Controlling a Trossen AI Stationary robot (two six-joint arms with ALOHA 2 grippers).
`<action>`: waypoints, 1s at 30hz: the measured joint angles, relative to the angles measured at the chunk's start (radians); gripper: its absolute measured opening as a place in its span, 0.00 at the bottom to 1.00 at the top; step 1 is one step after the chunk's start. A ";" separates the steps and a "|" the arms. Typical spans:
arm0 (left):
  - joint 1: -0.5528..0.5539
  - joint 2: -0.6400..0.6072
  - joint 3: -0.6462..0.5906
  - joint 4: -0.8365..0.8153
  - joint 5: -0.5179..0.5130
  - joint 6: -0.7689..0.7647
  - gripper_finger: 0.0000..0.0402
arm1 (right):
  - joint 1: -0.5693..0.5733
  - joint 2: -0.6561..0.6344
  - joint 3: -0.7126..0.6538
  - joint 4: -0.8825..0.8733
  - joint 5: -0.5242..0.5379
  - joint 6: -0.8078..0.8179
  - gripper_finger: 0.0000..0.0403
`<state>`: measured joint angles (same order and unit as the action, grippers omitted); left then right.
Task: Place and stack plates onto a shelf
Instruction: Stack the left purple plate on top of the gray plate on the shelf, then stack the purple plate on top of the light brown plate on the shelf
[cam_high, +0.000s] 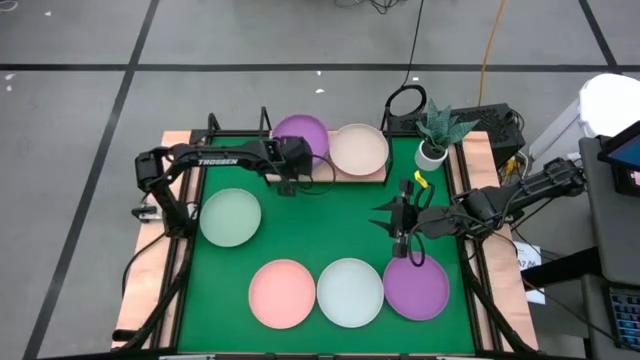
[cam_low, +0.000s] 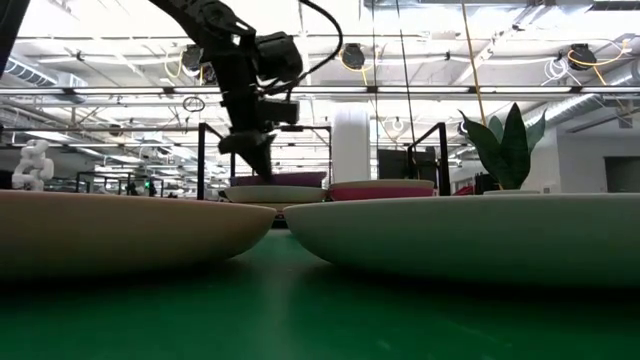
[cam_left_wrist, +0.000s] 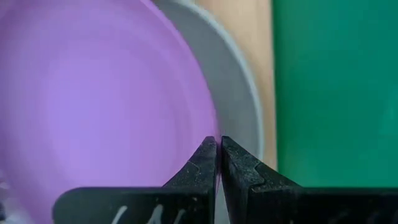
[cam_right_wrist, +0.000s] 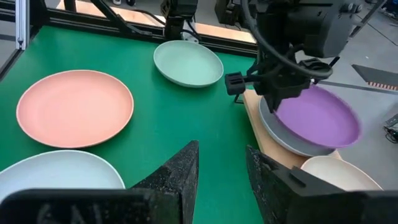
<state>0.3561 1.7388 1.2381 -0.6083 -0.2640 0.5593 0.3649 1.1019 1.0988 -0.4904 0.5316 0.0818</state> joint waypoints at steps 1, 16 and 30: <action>0.001 0.004 0.000 0.008 -0.003 -0.001 0.02 | 0.000 0.000 0.000 0.000 0.000 0.000 0.28; 0.005 0.016 0.000 0.010 -0.008 -0.068 0.13 | 0.000 0.000 0.000 0.000 0.000 0.000 0.28; -0.083 -0.080 0.000 -0.051 -0.148 -0.130 0.26 | 0.000 0.012 0.000 0.008 -0.002 0.003 0.28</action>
<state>0.2726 1.6591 1.2381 -0.6593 -0.4118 0.4297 0.3649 1.1135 1.0988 -0.4820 0.5299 0.0849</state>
